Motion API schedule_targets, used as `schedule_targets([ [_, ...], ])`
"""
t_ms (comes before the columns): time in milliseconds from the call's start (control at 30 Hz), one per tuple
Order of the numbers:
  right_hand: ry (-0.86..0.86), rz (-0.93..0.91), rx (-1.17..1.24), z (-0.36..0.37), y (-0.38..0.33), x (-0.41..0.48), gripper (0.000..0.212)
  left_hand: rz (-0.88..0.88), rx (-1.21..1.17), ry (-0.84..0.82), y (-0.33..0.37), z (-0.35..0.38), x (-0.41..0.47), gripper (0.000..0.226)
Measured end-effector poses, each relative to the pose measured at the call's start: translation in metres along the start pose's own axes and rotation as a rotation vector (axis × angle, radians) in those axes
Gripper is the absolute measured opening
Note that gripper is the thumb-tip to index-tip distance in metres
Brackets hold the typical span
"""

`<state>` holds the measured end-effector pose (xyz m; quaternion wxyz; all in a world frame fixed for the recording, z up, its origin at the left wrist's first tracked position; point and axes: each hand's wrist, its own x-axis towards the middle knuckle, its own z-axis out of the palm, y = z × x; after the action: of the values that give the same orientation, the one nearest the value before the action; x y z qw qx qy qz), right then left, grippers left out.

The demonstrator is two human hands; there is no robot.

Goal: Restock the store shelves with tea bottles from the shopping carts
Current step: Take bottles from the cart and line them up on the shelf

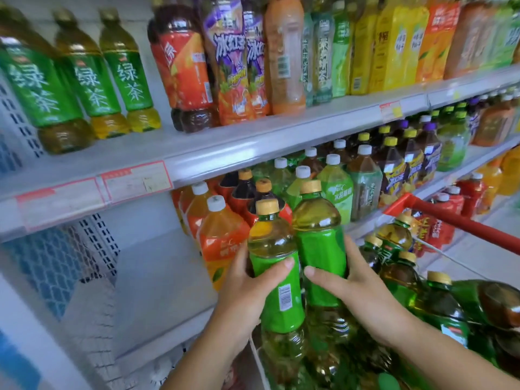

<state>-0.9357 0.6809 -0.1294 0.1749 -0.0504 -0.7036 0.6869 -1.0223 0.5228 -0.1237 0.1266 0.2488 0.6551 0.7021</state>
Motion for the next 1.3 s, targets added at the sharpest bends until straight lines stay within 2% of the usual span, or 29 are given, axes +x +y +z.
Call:
schedule_targets([
  [67,-0.070,-0.029,0.020,0.016,-0.015,0.013,0.065,0.062,0.030,0.059,0.024,-0.016,0.006,0.041],
  [167,-0.191,-0.028,0.060,0.037,-0.037,0.031,0.100,0.140,0.111,0.154,0.055,-0.041,0.011,0.047],
  [300,-0.313,-0.118,0.199,0.057,-0.070,0.054,0.082,0.199,0.136,0.246,0.091,-0.071,0.008,0.031],
  [433,-0.400,-0.282,0.243,0.085,-0.116,0.072,0.077,0.304,0.220,0.350,0.136,-0.098,-0.004,0.041],
  [500,-0.411,-0.368,0.220,0.103,-0.143,0.083,0.062,0.383,0.282,0.466,0.162,-0.111,-0.012,0.043],
  [600,-0.388,-0.518,0.164,0.131,-0.178,0.101,0.053,0.470,0.405,0.658,0.193,-0.139,-0.020,0.023],
  [733,-0.291,-0.670,0.047,0.166,-0.209,0.130,0.060,0.573,0.494,0.737,0.218,-0.179,-0.026,0.018],
  [833,-0.227,-0.750,-0.080,0.187,-0.218,0.153,0.072,0.603,0.499,0.732,0.228,-0.197,-0.026,0.021],
  [1000,-0.193,-0.671,-0.172,0.213,-0.213,0.186,0.074,0.617,0.385,0.657,0.237,-0.209,-0.018,0.022],
  [1200,-0.126,-0.507,-0.248,0.239,-0.204,0.228,0.071,0.627,0.354,0.635,0.234,-0.219,-0.013,0.033],
  [1300,-0.149,-0.458,-0.350,0.243,-0.210,0.241,0.074,0.622,0.357,0.641,0.232,-0.221,-0.013,0.031],
])
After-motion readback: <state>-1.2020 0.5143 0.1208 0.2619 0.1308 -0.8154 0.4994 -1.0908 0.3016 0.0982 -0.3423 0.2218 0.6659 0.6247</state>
